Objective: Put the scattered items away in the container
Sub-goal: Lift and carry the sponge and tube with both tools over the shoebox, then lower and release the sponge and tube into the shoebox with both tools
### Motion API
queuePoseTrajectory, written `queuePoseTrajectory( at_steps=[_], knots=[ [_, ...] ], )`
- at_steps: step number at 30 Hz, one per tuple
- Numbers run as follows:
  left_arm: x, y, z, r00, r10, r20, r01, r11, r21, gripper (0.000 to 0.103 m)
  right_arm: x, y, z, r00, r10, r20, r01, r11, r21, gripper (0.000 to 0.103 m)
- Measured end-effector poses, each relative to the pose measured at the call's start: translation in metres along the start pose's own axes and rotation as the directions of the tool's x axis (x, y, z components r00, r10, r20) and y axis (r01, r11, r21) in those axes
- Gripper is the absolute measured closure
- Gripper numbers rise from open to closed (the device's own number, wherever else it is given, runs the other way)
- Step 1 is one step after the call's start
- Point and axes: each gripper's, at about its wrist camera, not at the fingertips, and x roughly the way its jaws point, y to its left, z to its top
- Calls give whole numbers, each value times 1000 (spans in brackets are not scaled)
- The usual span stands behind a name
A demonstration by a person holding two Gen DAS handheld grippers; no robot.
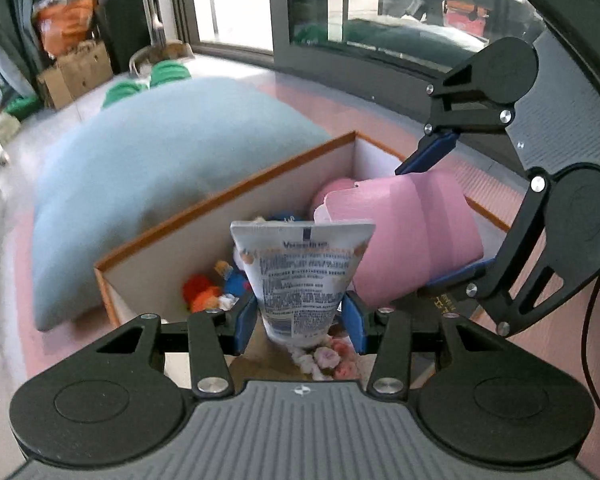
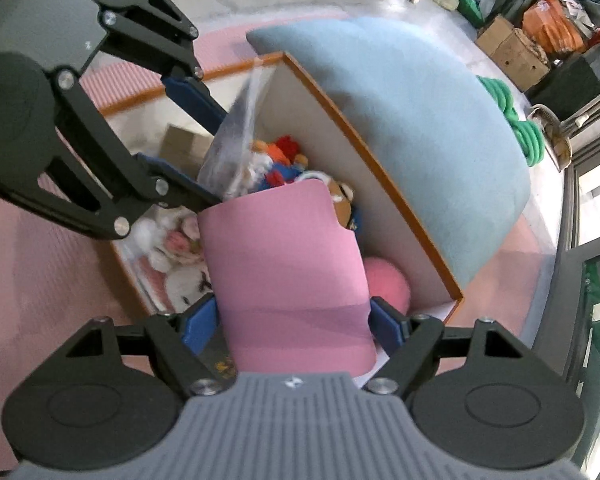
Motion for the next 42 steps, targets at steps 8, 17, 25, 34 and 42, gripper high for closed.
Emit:
queuePoseTrajectory(
  at_steps=[8, 17, 25, 34, 42],
  knots=[
    [27, 1, 9, 1000, 11, -13, -11, 1000, 7, 50, 37, -15, -3, 1000, 10, -26, -9, 1000, 12, 22],
    [62, 4, 3, 997, 38, -72, -39, 999, -11, 50, 60, -31, -7, 998, 51, -26, -50, 999, 20, 21],
    [64, 12, 4, 995, 56, -84, -60, 997, -55, 50, 76, -30, 7, 999, 25, -38, -25, 1000, 6, 20],
    [59, 6, 4, 995, 70, -73, -73, 996, -41, 49, 77, -20, 15, 998, -37, -44, 36, 999, -17, 19],
    [47, 1, 7, 996, 57, -69, -59, 998, -34, 40, 62, -14, 22, 999, -51, -18, 51, 998, -33, 13]
  ],
)
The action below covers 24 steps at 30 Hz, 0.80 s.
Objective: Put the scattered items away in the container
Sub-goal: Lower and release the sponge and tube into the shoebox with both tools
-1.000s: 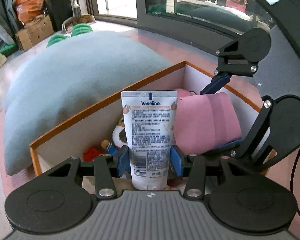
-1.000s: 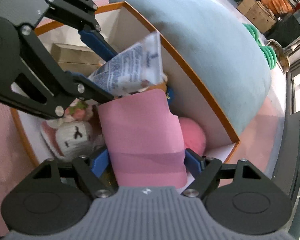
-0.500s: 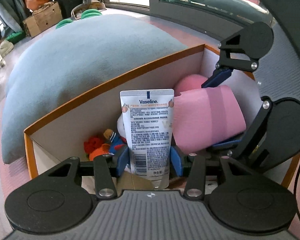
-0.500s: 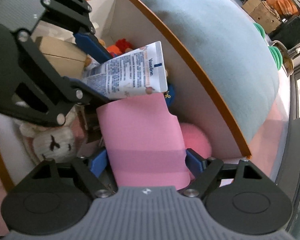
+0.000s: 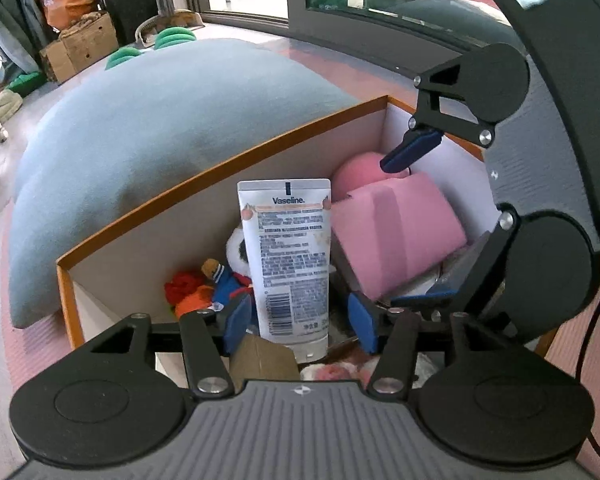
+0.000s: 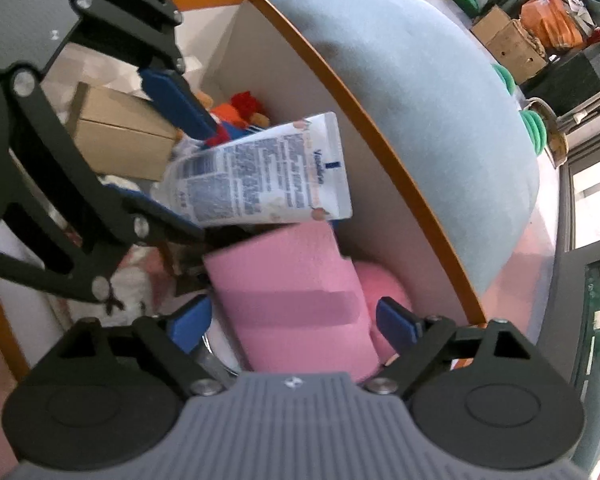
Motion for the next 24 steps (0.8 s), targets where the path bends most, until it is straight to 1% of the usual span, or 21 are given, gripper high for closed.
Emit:
queuePoseTrajectory(
  at_steps=[3, 11, 13, 14, 24],
  knots=[
    [-6, 0, 1, 1000, 9, 4, -9, 1000, -8, 39, -5, 4, 0, 1000, -8, 2, 8, 1000, -30, 12],
    [-24, -5, 4, 999, 35, 10, -35, 999, -1, 39, -20, 8, -5, 1000, -20, 14, 21, 999, -39, 12],
    [-28, -8, 4, 999, 39, 13, -39, 999, 4, 39, -25, 7, -7, 1000, -25, 17, 26, 999, -40, 12],
    [-31, -10, 5, 999, 40, 15, -40, 999, 7, 39, -33, 15, -10, 999, -29, 19, 30, 999, -42, 12],
    [-63, -18, 13, 996, 79, 40, -80, 997, 21, 39, -60, 13, -10, 998, -52, 43, 54, 998, -44, 12]
  ],
)
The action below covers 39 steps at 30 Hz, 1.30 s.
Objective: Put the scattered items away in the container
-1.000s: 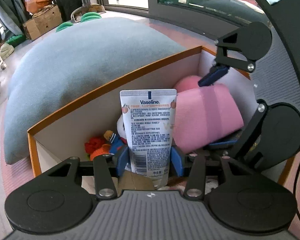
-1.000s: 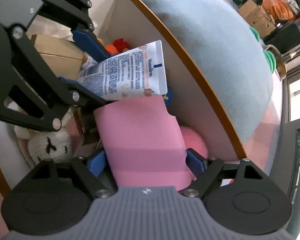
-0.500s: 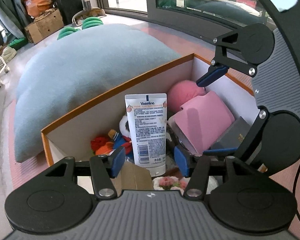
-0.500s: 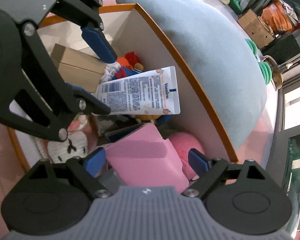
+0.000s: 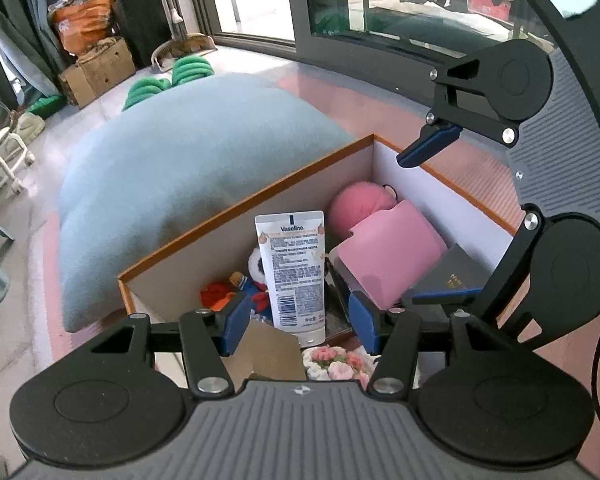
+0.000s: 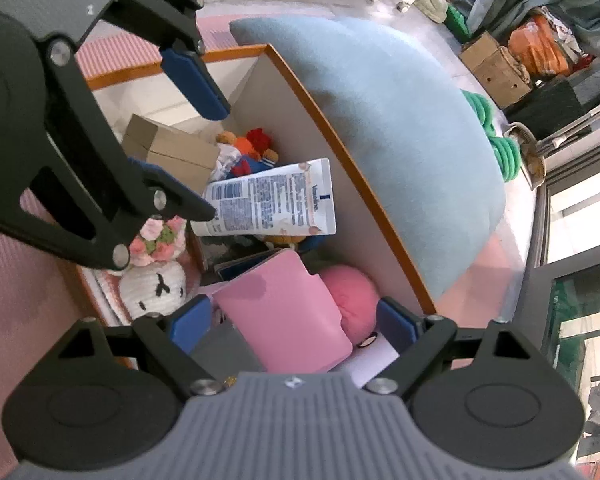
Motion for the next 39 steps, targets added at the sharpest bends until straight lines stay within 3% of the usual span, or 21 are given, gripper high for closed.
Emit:
queuePoseTrajectory(
  at_steps=[10, 16, 20, 27, 39],
  knots=[
    [-36, -12, -3, 999, 40, 27, -40, 999, -17, 37, -38, 8, 1, 998, -28, 48, 28, 1000, 12, 12],
    [-60, -18, -11, 997, 64, 44, -60, 994, -91, 32, -59, 15, -3, 997, -44, 62, 40, 997, 71, 12],
    [-81, -15, -24, 992, 87, 94, -67, 978, -198, 21, -75, 19, -7, 996, -56, 74, 45, 990, 136, 12],
    [-97, -10, -49, 990, 95, 106, -50, 929, -366, 21, -99, 18, -23, 992, -60, 113, 20, 945, 326, 11],
    [-116, -22, -67, 982, 144, 119, -71, 876, -478, 21, -123, 26, -46, 981, -115, 154, 8, 825, 565, 11]
  ],
)
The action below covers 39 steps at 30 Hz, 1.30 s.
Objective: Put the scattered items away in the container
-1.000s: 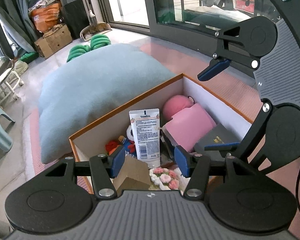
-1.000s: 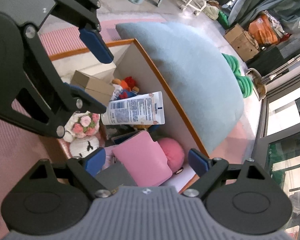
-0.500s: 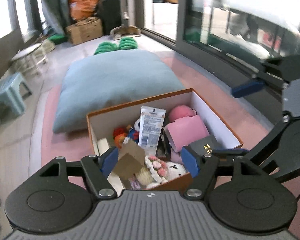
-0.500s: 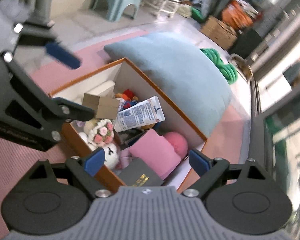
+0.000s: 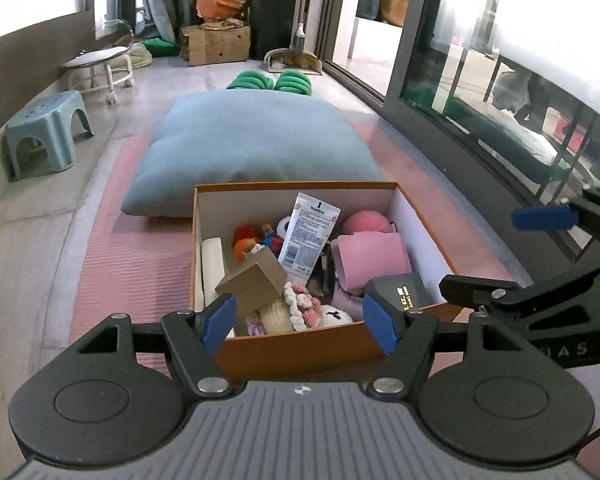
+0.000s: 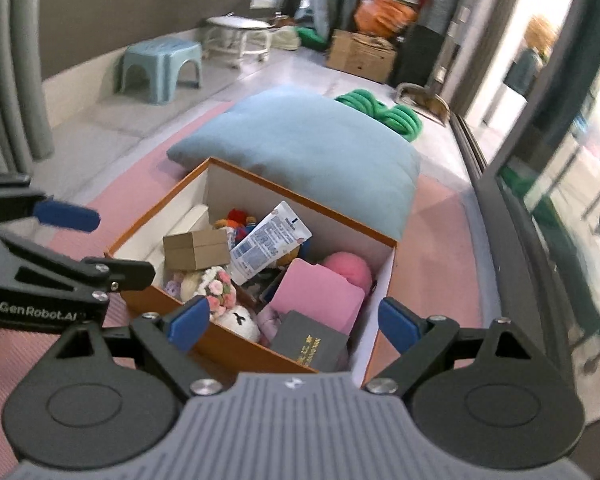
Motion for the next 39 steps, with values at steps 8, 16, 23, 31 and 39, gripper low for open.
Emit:
queuePoseTrajectory(
  at_steps=[8, 16, 23, 31, 39],
  knots=[
    [-19, -5, -18, 999, 49, -11, -50, 997, -66, 21, -16, 0, -20, 1000, 21, -6, -20, 988, 150, 10],
    [-33, -16, -32, 994, 111, 19, -110, 992, -58, 21, -32, 9, -41, 1000, -18, -4, 19, 974, 225, 10],
    [-35, -13, -38, 996, 93, 16, -90, 990, -106, 13, -46, 11, -54, 999, -46, 18, 40, 964, 263, 8],
    [-39, -22, -40, 992, 127, -17, -128, 987, -100, 11, -58, 10, -66, 998, -53, 31, 39, 939, 343, 7],
    [-43, -28, -40, 990, 139, 0, -139, 986, -92, 11, -65, 6, -68, 997, -72, 31, 56, 926, 373, 6]
  ],
)
